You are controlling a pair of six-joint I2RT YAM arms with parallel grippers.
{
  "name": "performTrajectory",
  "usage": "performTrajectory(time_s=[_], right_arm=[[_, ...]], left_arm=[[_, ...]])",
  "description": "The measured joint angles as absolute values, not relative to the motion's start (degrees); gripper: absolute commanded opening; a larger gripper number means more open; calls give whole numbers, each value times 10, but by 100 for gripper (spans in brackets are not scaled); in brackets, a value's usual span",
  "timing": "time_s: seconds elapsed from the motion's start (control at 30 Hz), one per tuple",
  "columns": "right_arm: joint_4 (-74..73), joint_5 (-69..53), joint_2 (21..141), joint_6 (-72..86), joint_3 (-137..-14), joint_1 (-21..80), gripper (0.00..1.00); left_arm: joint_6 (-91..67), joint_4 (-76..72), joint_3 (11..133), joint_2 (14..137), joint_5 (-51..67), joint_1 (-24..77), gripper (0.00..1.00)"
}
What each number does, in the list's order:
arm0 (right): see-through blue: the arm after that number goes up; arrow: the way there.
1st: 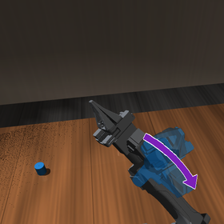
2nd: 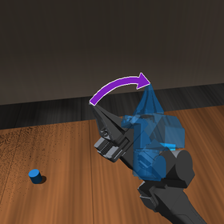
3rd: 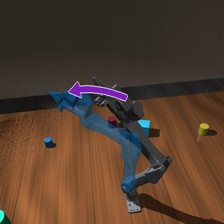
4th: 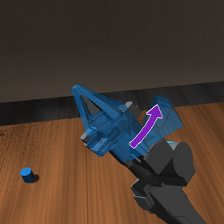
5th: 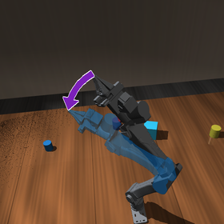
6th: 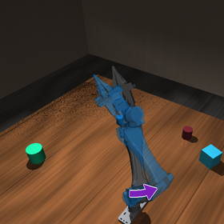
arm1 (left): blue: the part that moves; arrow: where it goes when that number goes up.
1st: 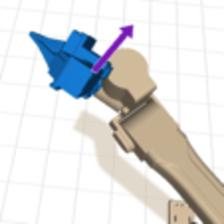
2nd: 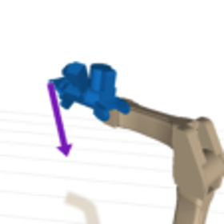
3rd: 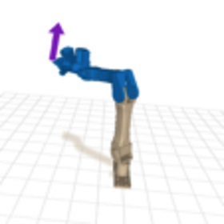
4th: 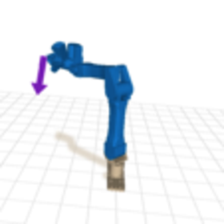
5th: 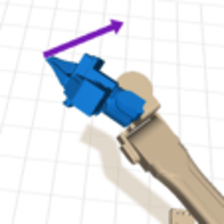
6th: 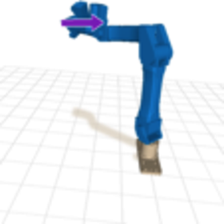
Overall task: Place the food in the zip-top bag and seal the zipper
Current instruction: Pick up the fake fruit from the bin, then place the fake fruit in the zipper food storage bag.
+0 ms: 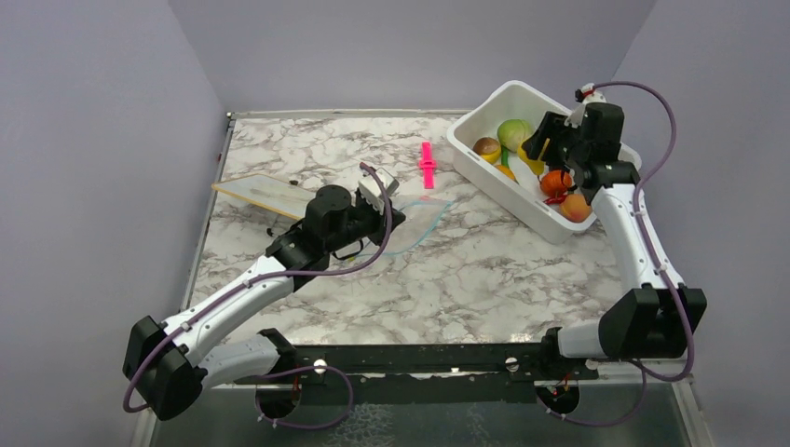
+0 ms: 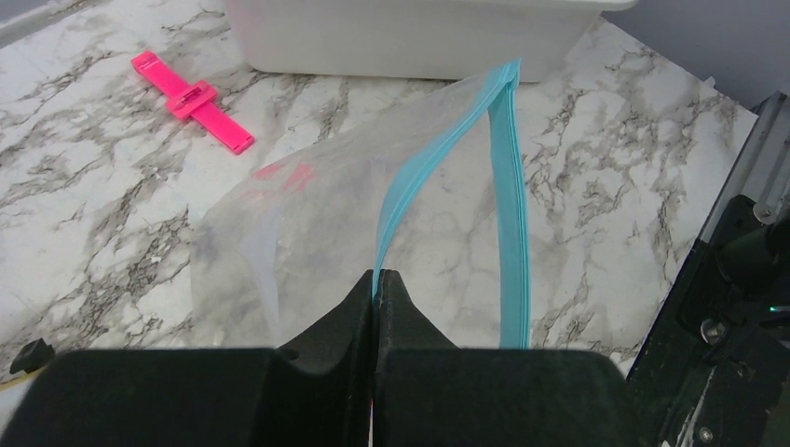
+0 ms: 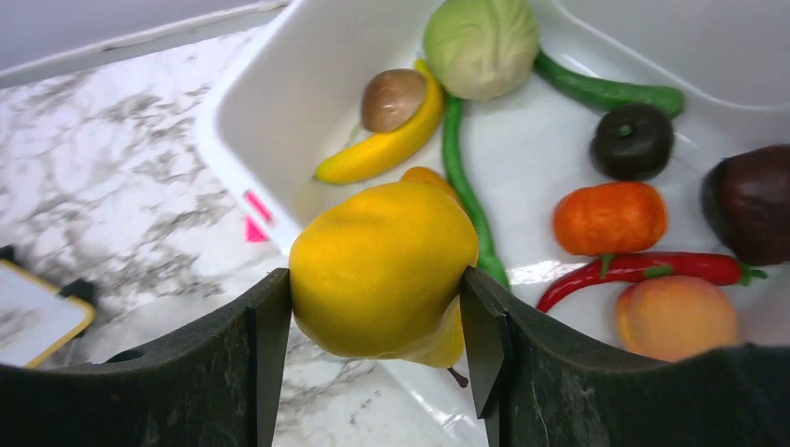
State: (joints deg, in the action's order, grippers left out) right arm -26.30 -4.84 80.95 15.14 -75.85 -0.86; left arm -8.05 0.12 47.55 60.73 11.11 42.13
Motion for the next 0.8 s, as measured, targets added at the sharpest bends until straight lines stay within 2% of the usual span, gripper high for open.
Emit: performTrajectory(time_s=[0.4, 0.8], right_arm=[[-199, -243, 656, 221, -659, 7, 23], [-33, -401, 580, 356, -569, 18, 23]], left_arm=[[-129, 0, 536, 667, 109, 421, 0], [-182, 2, 599, 740, 114, 421, 0]])
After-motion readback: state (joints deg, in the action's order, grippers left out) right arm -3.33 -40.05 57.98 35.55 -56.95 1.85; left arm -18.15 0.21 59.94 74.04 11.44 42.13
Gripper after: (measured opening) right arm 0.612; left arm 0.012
